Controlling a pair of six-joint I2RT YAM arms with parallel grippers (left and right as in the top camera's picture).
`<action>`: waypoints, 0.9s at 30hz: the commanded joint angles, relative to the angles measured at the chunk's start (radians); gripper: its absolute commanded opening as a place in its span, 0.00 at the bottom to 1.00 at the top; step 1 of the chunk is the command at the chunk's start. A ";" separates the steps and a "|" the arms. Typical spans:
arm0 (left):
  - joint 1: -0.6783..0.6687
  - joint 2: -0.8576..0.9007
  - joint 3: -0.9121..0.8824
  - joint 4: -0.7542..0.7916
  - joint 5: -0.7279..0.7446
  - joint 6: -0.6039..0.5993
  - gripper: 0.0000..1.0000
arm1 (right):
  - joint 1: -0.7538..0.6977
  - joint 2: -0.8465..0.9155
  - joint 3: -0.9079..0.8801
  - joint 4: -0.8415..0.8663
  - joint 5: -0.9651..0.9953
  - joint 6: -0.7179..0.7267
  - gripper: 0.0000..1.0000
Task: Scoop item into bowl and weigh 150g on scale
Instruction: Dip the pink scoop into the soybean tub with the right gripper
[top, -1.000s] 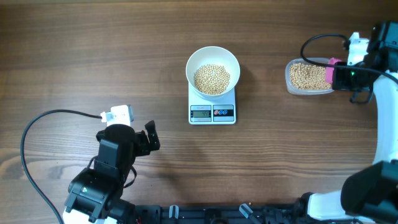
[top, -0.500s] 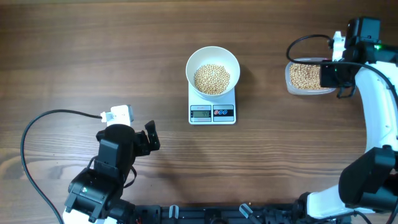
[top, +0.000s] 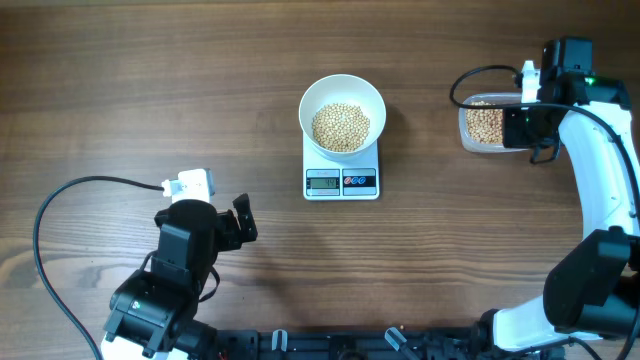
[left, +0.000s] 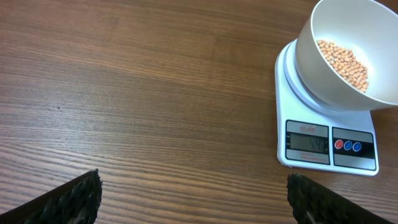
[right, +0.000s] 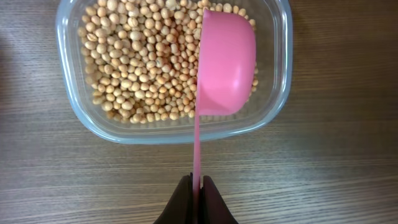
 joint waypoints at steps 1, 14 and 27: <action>0.006 -0.002 -0.006 0.002 -0.013 0.011 1.00 | 0.005 0.015 -0.020 0.026 -0.125 -0.008 0.04; 0.006 -0.002 -0.006 0.002 -0.013 0.011 1.00 | 0.005 0.015 -0.112 0.050 -0.193 -0.034 0.04; 0.006 -0.002 -0.006 0.002 -0.013 0.011 1.00 | -0.072 0.014 -0.136 0.058 -0.462 0.002 0.04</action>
